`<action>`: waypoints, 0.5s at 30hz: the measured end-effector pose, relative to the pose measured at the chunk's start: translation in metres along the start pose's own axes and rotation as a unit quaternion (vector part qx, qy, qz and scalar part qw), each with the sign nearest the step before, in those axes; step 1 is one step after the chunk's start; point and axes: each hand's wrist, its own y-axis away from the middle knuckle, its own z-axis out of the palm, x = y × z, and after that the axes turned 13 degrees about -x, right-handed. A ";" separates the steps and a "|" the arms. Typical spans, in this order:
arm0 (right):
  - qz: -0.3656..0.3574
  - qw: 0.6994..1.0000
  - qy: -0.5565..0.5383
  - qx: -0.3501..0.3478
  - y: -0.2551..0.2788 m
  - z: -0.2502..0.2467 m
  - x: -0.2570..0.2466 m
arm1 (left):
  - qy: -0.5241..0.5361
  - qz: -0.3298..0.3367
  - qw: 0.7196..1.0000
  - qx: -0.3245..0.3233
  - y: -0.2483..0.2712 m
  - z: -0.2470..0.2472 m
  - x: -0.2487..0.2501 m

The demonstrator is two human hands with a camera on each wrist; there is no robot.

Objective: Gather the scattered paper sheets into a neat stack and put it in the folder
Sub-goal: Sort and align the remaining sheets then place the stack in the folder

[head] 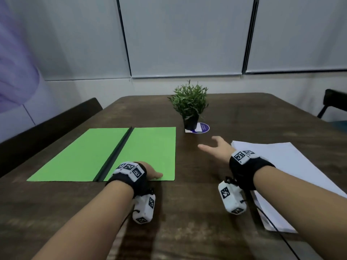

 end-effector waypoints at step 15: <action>0.257 0.960 0.106 0.018 0.136 -0.127 0.157 | 0.068 0.139 0.987 0.039 0.134 0.043 0.166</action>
